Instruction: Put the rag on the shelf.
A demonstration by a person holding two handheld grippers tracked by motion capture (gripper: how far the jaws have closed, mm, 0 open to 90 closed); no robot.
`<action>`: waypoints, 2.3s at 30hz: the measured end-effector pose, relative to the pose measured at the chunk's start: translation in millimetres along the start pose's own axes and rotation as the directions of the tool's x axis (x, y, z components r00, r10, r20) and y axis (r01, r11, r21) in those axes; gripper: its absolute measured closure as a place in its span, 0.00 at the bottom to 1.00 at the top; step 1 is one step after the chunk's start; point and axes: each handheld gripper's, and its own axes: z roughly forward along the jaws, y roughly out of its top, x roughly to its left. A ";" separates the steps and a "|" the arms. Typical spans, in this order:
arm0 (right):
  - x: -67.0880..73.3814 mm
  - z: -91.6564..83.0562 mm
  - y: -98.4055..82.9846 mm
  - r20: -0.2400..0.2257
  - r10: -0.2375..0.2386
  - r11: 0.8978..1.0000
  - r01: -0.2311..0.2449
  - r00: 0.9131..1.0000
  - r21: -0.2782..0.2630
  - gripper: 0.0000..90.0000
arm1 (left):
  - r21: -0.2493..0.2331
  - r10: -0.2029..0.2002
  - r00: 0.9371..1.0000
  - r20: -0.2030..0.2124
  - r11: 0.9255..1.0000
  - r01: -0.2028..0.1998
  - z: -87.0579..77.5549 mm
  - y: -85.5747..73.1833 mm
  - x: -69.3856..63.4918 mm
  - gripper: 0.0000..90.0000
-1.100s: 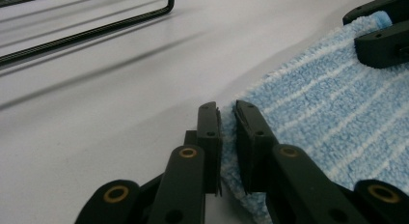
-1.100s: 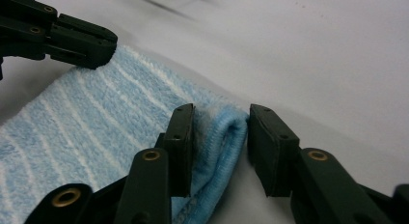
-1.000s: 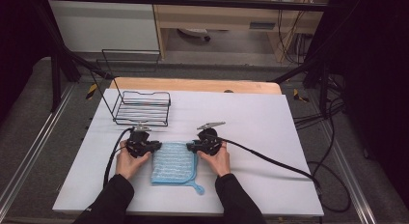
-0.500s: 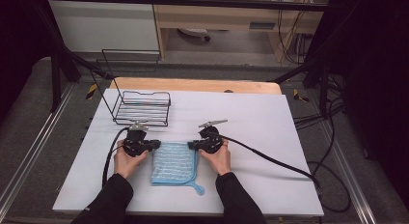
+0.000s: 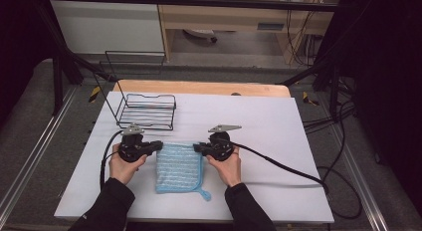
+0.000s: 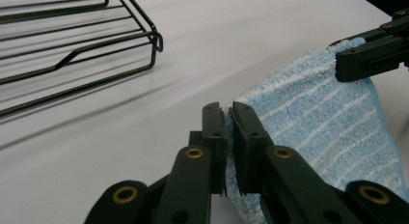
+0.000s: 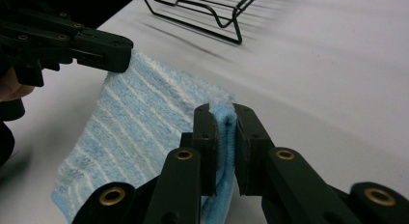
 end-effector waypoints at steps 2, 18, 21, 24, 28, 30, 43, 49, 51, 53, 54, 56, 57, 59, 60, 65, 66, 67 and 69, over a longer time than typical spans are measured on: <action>2.4 -4.2 0.9 -0.007 -0.005 1.000 0.005 1.000 -0.015 0.91 | -0.007 0.013 1.000 -0.003 1.000 -0.013 -3.5 0.8 -2.0 0.94; 13.6 -33.2 9.1 -0.011 -0.045 0.992 0.044 0.999 -0.122 0.91 | -0.086 0.075 0.997 0.008 0.994 -0.074 -24.2 13.4 -19.0 0.94; 15.5 -38.5 10.9 -0.014 -0.047 0.989 0.045 0.999 -0.139 0.91 | -0.104 0.088 0.996 0.008 0.991 -0.086 -28.5 16.2 -22.7 0.94; 17.1 -44.4 12.6 -0.017 -0.054 0.987 0.051 0.998 -0.154 0.91 | -0.117 0.103 0.995 0.010 0.988 -0.101 -32.9 19.0 -26.6 0.94; 18.2 -51.8 15.0 -0.016 -0.063 0.983 0.059 0.998 -0.174 0.91 | -0.134 0.118 0.993 0.010 0.984 -0.116 -37.1 22.1 -32.8 0.94; 18.4 -54.8 16.0 -0.015 -0.070 0.981 0.066 0.997 -0.183 0.91 | -0.144 0.125 0.992 0.009 0.982 -0.122 -39.3 23.5 -35.4 0.94; 33.6 -68.9 28.1 -0.012 -0.131 0.959 0.123 0.991 -0.255 0.91 | -0.219 0.125 0.992 -0.014 0.968 -0.125 -59.9 31.9 -40.4 0.94; 44.6 -67.9 34.4 -0.005 -0.156 0.947 0.148 0.988 -0.286 0.91 | -0.254 0.117 0.993 -0.033 0.960 -0.121 -70.6 34.7 -36.9 0.94; 48.0 -67.0 37.2 0.004 -0.164 0.941 0.158 0.986 -0.298 0.91 | -0.266 0.115 0.993 -0.041 0.956 -0.121 -74.3 35.7 -35.6 0.94; 51.8 -65.9 39.7 0.005 -0.168 0.936 0.161 0.986 -0.312 0.91 | -0.279 0.114 0.992 -0.050 0.952 -0.123 -78.3 36.7 -34.1 0.94; 53.6 -65.3 40.7 0.007 -0.173 0.933 0.166 0.985 -0.319 0.91 | -0.286 0.114 0.992 -0.053 0.950 -0.125 -80.4 37.2 -33.1 0.94; 57.3 -63.8 42.8 0.007 -0.178 0.928 0.170 0.984 -0.331 0.91 | -0.301 0.109 0.992 -0.058 0.946 -0.122 -84.5 38.0 -31.0 0.94; 59.0 -63.1 43.9 0.004 -0.181 0.925 0.172 0.983 -0.338 0.91 | -0.307 0.105 0.993 -0.060 0.944 -0.118 -86.4 38.4 -30.1 0.94; 64.2 -61.6 48.2 0.006 -0.187 0.916 0.177 0.982 -0.361 0.91 | -0.319 0.102 0.992 -0.067 0.940 -0.118 -90.0 39.5 -28.9 0.94; 64.2 -61.6 48.2 0.006 -0.187 0.916 0.177 0.982 -0.361 0.91 | -0.326 0.101 0.992 -0.072 0.938 -0.119 -91.9 40.0 -28.5 0.94; 73.8 -59.3 55.0 0.023 -0.212 0.897 0.204 0.977 -0.391 0.91 | -0.358 0.096 0.992 -0.088 0.926 -0.121 -100.0 42.6 -25.3 0.94; 75.5 -58.8 56.0 0.024 -0.211 0.895 0.203 0.977 -0.396 0.91 | -0.364 0.093 0.992 -0.091 0.924 -0.120 -101.3 42.9 -24.5 0.94; 76.7 -58.1 57.0 0.025 -0.214 0.892 0.206 0.976 -0.401 0.91 | -0.369 0.093 0.991 -0.093 0.921 -0.121 -102.5 43.2 -23.5 0.94; 79.0 -56.9 58.8 0.025 -0.217 0.888 0.208 0.976 -0.409 0.91 | -0.379 0.091 0.991 -0.094 0.917 -0.120 -104.6 44.2 -21.8 0.94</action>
